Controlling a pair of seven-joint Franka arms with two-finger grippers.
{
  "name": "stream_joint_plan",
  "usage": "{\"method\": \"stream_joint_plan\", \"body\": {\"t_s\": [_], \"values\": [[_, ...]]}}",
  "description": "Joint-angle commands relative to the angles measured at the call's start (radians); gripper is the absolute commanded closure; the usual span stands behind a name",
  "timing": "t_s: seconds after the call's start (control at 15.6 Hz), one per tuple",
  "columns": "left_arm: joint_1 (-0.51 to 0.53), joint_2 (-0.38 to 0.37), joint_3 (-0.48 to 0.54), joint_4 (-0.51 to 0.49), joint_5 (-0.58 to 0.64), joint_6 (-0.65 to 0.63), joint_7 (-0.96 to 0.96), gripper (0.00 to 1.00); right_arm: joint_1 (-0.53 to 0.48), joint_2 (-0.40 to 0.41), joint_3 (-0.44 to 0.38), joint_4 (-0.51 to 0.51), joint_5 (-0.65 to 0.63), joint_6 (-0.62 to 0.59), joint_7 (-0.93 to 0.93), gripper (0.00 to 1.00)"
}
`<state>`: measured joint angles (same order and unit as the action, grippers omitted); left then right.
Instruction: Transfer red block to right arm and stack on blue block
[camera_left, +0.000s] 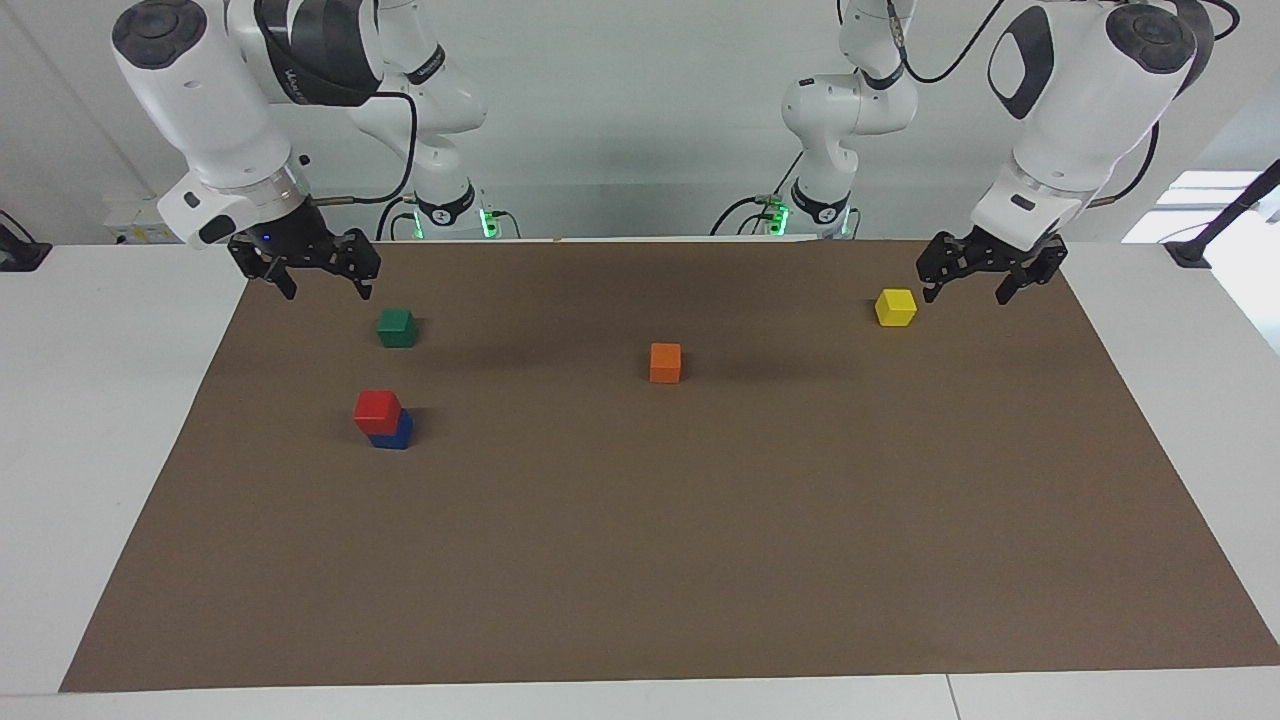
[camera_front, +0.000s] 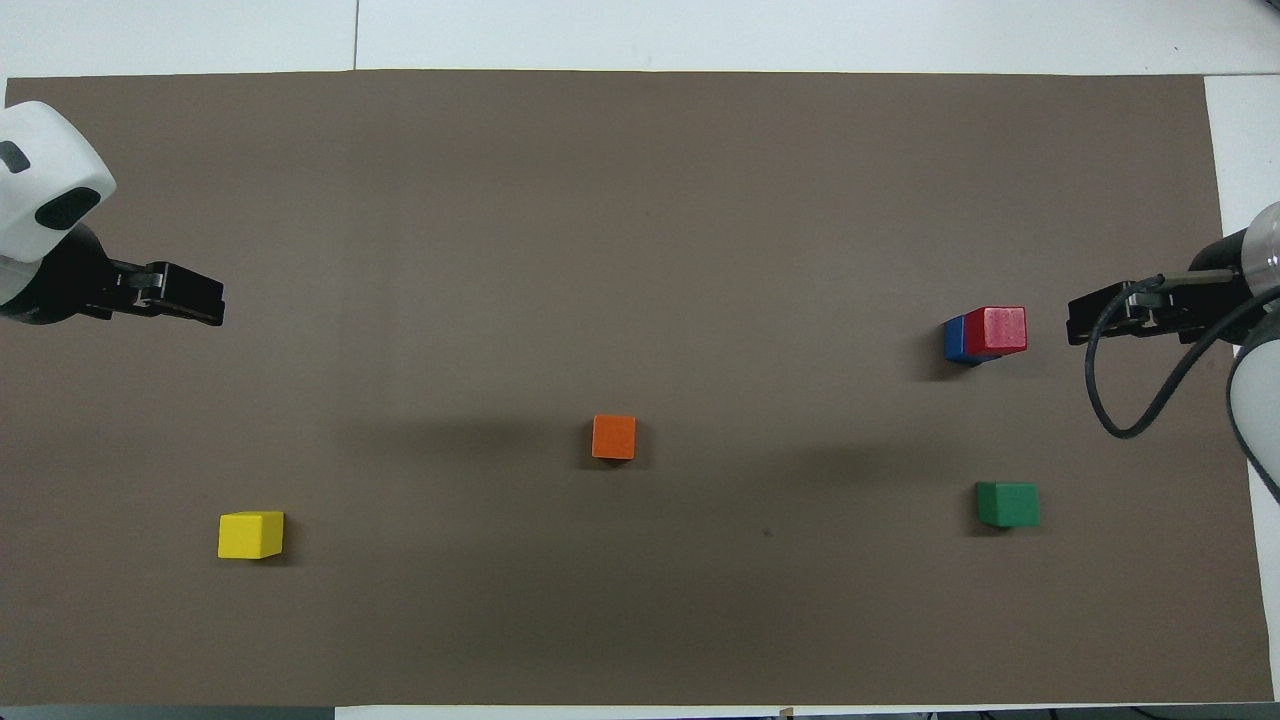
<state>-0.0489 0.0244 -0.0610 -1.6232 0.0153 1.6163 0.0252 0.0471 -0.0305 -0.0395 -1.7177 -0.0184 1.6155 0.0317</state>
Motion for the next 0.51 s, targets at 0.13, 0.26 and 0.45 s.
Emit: {"method": "stream_joint_plan", "body": {"t_s": [0.13, 0.26, 0.45], "values": [[-0.002, -0.031, 0.007, -0.037, -0.008, 0.017, 0.013, 0.00, -0.013, 0.011, 0.004, 0.020, 0.012, -0.014, -0.029, 0.00], [-0.002, -0.031, 0.007, -0.037, -0.008, 0.017, 0.013, 0.00, -0.013, 0.011, 0.004, 0.020, 0.012, -0.008, -0.027, 0.00], [-0.002, -0.031, 0.007, -0.037, -0.008, 0.017, 0.013, 0.00, -0.013, 0.011, 0.004, 0.020, 0.014, -0.008, -0.027, 0.00]]}}
